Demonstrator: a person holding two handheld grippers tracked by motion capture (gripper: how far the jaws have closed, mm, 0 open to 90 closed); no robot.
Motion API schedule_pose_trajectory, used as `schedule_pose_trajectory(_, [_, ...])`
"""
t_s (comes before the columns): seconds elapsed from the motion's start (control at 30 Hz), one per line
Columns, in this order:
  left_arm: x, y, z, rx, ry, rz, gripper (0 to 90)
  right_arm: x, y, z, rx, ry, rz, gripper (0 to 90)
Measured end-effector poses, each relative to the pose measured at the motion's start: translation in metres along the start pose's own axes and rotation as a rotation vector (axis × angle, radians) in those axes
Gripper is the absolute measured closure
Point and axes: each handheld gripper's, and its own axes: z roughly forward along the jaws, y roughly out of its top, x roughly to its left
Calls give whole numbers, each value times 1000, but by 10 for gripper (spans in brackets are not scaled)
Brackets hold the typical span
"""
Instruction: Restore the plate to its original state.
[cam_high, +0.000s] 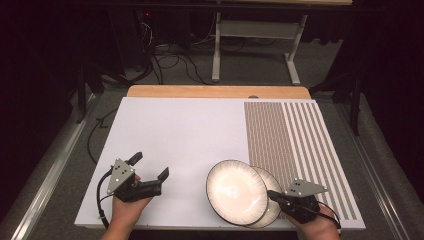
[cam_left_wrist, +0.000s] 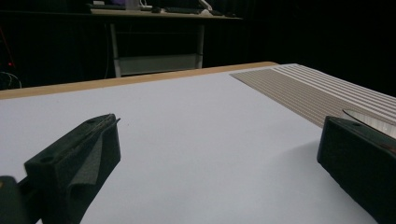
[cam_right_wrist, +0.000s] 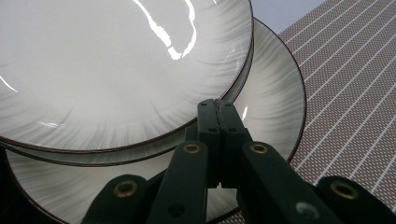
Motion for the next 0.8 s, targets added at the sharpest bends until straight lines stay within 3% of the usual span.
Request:
schedule_pose_trajectory(0.2, [0, 1, -2, -23, -5, -3, 2, -1, 0, 0, -1, 3, 1, 900])
schedule_pose_trajectory(0.8, [-3, 1, -2, -29, -14, 10, 2, -1, 0, 0, 1, 4, 0, 900])
